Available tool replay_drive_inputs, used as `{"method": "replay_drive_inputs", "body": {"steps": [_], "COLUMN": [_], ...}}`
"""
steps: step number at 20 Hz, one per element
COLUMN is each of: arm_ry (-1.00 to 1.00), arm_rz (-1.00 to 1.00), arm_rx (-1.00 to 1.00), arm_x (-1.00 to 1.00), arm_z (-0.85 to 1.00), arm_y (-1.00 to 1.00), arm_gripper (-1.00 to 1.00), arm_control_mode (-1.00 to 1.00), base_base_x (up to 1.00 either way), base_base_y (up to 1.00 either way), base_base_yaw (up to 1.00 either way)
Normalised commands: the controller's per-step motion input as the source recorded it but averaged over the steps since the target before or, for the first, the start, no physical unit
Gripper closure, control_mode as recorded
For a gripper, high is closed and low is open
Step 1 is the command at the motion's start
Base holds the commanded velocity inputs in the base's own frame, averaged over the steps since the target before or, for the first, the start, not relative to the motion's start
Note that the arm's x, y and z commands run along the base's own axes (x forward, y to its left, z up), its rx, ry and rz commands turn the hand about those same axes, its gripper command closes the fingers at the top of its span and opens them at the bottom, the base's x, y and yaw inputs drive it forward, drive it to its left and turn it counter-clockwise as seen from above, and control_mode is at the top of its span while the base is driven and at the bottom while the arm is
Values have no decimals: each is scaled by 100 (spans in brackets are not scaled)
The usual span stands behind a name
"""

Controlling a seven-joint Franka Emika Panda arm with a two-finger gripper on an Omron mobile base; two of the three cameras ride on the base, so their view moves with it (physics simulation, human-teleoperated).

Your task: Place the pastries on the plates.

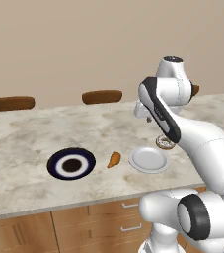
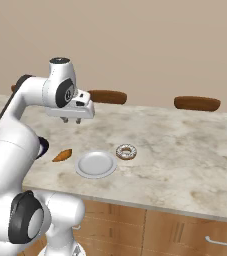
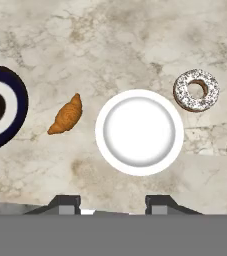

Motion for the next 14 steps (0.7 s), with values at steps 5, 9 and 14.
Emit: {"method": "replay_drive_inputs", "body": {"steps": [5,9,14], "arm_ry": [0,0,2], "arm_rz": [0,0,-4], "arm_rx": [0,0,0], "arm_x": [31,34,23], "arm_z": [-14,-26,-18], "arm_y": [-3,-17,-26], "arm_gripper": [-100,-100,-100], "arm_control_mode": [-100,-100,-100], "base_base_x": [0,0,0], "base_base_y": [0,0,0], "base_base_yaw": [0,0,0]}}
